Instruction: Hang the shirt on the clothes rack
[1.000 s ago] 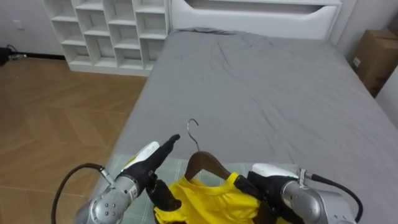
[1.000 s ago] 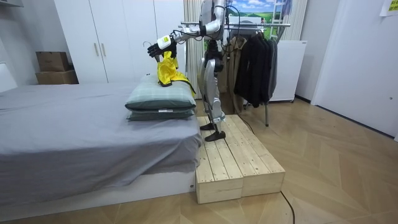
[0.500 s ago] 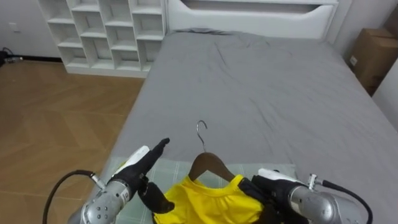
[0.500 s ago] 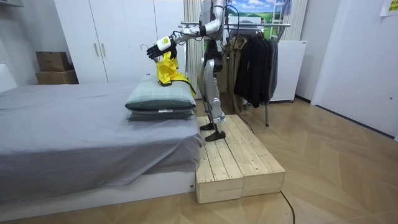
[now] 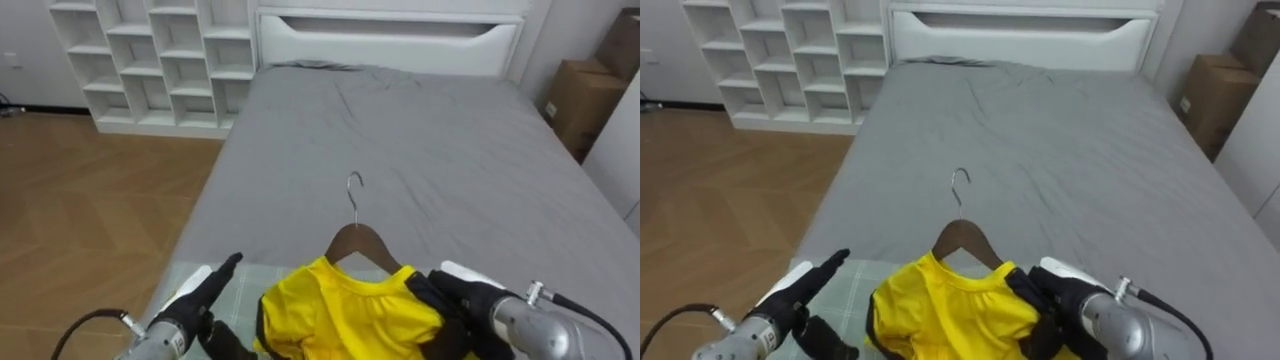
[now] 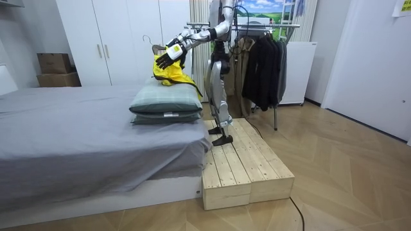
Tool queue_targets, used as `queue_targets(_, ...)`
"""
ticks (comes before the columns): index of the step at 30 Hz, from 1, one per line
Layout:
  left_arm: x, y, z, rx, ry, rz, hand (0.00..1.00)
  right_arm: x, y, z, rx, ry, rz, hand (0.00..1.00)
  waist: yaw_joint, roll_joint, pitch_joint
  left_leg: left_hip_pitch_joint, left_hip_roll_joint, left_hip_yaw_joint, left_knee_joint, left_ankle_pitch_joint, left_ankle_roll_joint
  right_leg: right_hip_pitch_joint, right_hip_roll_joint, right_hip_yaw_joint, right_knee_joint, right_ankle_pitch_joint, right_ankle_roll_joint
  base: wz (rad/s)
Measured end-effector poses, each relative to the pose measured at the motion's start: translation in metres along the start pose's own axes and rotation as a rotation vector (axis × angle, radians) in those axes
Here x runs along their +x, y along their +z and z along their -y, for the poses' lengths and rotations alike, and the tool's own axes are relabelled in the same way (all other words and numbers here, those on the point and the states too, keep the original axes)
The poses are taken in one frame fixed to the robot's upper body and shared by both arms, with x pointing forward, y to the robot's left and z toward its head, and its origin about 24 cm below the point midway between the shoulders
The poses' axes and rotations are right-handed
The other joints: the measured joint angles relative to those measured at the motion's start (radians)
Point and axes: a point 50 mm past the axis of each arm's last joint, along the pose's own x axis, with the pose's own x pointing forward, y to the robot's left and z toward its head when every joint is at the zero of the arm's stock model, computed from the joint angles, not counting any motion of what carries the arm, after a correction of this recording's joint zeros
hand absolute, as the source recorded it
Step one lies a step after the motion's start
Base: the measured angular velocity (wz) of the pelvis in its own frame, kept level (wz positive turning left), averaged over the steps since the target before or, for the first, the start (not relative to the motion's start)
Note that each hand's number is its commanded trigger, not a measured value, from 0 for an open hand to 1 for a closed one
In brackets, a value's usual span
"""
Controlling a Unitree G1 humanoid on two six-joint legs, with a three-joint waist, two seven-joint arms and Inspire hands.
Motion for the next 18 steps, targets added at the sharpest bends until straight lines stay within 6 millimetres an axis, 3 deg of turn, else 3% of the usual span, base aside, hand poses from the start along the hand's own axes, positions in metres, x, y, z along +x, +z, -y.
queue_targets(6,-0.008,-0.044,0.002,-0.155,0.04,-0.135,0.0,-0.013,-0.007,0.021,0.025,-0.146,-0.009,1.0,-0.02,0.012,-0.0102,0.013,0.001,0.014,-0.016,0.0,0.0,-0.003,0.003,0.014,0.002,0.0,0.0,-0.08)
queue_targets(12,-0.029,-0.099,0.03,-0.305,0.014,-0.332,0.0,-0.023,-0.016,0.038,0.037,-0.278,-0.027,1.0,-0.027,0.007,-0.0133,0.025,0.001,0.019,-0.024,0.0,0.0,0.005,0.003,0.019,0.0,-0.001,0.0,-0.03)
queue_targets(14,-0.044,-0.127,0.044,-0.387,-0.002,-0.45,0.0,-0.029,-0.014,0.039,0.008,-0.306,-0.025,1.0,-0.027,0.004,-0.0147,0.039,0.0,0.022,-0.033,0.0,0.0,0.013,0.004,0.026,-0.003,-0.003,0.002,-0.05)
queue_targets(18,-0.065,-0.154,0.055,-0.465,0.009,-0.548,0.0,-0.039,-0.008,0.044,-0.023,-0.367,0.003,1.0,-0.023,-0.009,-0.0157,0.036,0.0,0.022,-0.034,0.0,0.0,0.01,0.004,0.025,-0.004,-0.004,0.001,0.0)
